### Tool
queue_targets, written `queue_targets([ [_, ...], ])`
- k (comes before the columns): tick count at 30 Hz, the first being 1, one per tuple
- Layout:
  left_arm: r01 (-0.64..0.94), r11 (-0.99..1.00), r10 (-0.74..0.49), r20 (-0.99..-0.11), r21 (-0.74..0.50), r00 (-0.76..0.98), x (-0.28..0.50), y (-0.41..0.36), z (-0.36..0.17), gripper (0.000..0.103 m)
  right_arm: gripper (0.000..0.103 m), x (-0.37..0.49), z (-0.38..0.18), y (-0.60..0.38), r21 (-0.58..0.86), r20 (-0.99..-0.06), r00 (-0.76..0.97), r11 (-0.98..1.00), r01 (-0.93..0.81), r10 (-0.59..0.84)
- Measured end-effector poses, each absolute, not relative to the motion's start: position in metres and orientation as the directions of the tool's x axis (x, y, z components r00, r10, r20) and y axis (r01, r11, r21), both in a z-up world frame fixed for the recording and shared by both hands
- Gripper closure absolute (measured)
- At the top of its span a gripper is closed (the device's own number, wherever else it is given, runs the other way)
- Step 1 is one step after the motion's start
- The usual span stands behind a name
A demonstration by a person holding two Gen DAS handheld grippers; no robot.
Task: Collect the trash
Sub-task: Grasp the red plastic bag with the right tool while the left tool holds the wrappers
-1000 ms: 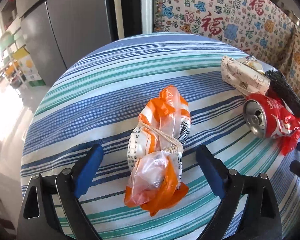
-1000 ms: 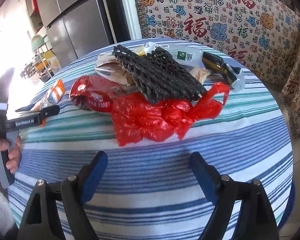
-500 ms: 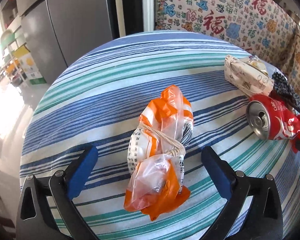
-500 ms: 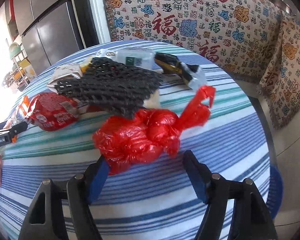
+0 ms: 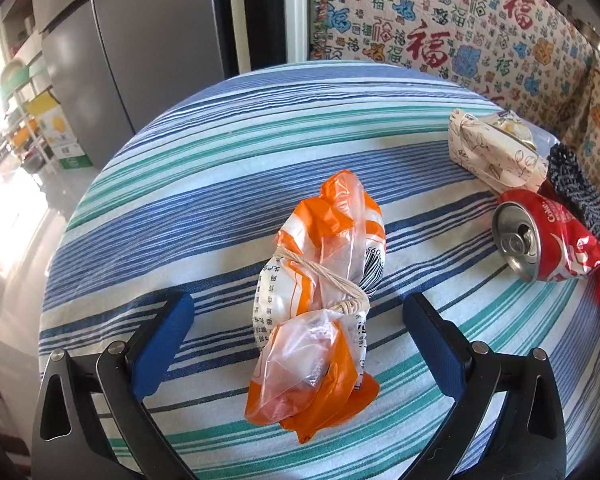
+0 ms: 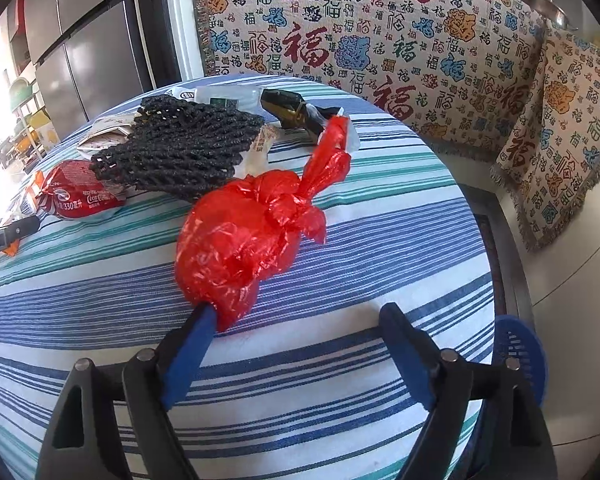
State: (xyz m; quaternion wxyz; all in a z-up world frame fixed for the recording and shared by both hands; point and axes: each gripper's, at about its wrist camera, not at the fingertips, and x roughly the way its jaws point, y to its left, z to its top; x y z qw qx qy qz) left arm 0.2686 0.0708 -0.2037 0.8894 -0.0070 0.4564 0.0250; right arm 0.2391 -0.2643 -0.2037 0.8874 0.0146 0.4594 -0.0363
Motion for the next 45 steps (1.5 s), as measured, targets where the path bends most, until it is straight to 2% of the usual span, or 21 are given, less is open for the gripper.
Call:
queue_targets([
  [5, -0.044, 0.999, 0.031, -0.813, 0.006, 0.582, 0.269, 0.071, -0.203, 0.0, 0.007, 0.246, -0.206, -0.258, -0.008, -0.826, 0.558, 0.992, 0.124, -0.077],
  [10, -0.003, 1.0, 0.006, -0.813, 0.005, 0.582, 0.27, 0.074, -0.203, 0.0, 0.007, 0.24, -0.207, -0.255, -0.009, -0.825, 0.559, 0.991, 0.133, -0.082],
  [15, 0.005, 1.0, 0.004, -0.813, 0.008, 0.582, 0.272, 0.073, -0.203, 0.0, 0.007, 0.235, -0.205, -0.258, 0.006, -0.833, 0.552, 0.996, 0.094, -0.047],
  [19, 0.005, 1.0, 0.004, -0.814, 0.008, 0.581, 0.273, 0.072, -0.203, 0.0, 0.008, 0.238, -0.198, -0.25, 0.119, -0.803, 0.593, 0.991, 0.062, 0.059],
  [22, 0.004, 1.0, 0.004, -0.813, 0.008, 0.582, 0.273, 0.072, -0.203, 0.0, 0.008, 0.255, -0.196, -0.238, 0.067, -0.787, 0.616, 0.994, 0.087, 0.0],
  [26, 0.009, 1.0, 0.0, -0.814, 0.007, 0.581, 0.271, 0.071, -0.203, 0.0, 0.009, 0.27, -0.208, -0.243, -0.016, -0.811, 0.577, 0.99, 0.14, -0.095],
  [28, 0.05, 0.999, -0.024, -0.815, 0.007, 0.579, 0.269, 0.073, -0.203, 0.0, 0.009, 0.268, -0.208, -0.254, -0.013, -0.819, 0.563, 0.985, 0.172, -0.109],
  [31, 0.109, 0.994, -0.06, -0.816, 0.004, 0.575, 0.262, 0.076, -0.202, 0.0, 0.009, 0.261, -0.207, -0.266, -0.012, -0.821, 0.558, 0.982, 0.189, -0.117],
  [39, 0.065, 0.998, -0.031, -0.824, 0.007, 0.566, 0.265, 0.069, -0.203, 0.0, 0.003, 0.275, -0.211, -0.264, -0.009, -0.817, 0.571, 0.991, 0.13, -0.082],
  [45, 0.074, 0.997, -0.037, -0.826, 0.006, 0.562, 0.268, 0.068, -0.202, 0.0, 0.004, 0.28, -0.211, -0.263, -0.011, -0.815, 0.573, 0.992, 0.129, -0.084],
])
